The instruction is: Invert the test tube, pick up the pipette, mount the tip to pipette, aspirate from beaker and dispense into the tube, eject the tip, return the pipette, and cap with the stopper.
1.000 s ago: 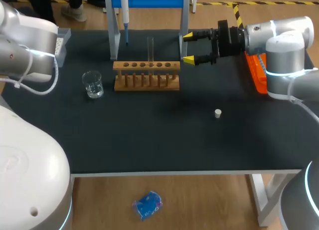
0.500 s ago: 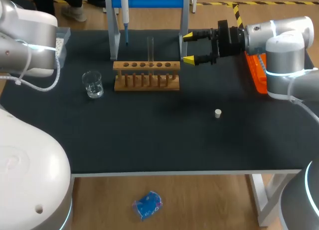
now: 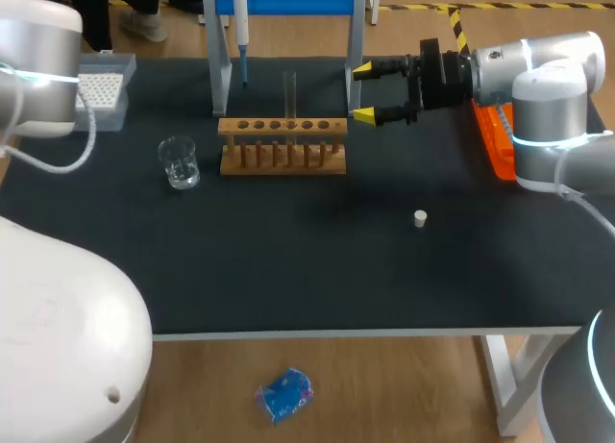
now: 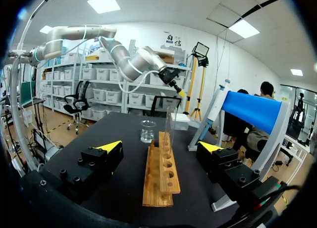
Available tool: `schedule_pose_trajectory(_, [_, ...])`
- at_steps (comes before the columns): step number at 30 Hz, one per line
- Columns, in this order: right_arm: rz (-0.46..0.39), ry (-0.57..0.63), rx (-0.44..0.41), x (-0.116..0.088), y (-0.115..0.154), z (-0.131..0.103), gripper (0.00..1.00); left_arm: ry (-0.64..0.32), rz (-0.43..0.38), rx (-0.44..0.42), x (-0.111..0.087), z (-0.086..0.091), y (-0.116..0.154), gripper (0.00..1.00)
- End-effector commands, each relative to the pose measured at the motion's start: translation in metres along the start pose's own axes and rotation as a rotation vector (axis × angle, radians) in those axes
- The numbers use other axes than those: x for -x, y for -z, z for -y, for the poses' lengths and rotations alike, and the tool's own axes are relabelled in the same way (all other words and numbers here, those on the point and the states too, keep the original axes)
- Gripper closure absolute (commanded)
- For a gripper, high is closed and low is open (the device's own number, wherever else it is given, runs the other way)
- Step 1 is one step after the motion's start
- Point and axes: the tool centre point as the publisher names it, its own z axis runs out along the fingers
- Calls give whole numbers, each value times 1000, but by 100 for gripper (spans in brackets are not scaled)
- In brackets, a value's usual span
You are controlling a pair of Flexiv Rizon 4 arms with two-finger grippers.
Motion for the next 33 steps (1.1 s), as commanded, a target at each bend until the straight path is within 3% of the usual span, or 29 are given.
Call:
schedule_pose_trajectory(1, [-2,1,1,1,0,1,0,0,-27,2,1,0,21,100])
schedule_pose_trajectory(15, [-2,1,1,1,0,1,0,0,-27,2,1,0,21,100])
schedule_pose_trajectory(16, [-2,1,1,1,0,1,0,-13,-53,-32,-3,2,24,100])
schedule_pose_trajectory(18, [-2,1,1,1,0,1,0,-76,-103,-110,-13,11,42,100])
schedule_pose_trajectory(22, [-2,1,1,1,0,1,0,-144,-162,-183,-25,20,83,100])
schedule_pose_trajectory(26, [-2,1,1,1,0,1,0,-230,-225,-207,-43,23,127,100])
schedule_pose_trajectory(33, [-2,1,1,1,0,1,0,-421,-399,-176,-98,24,179,100])
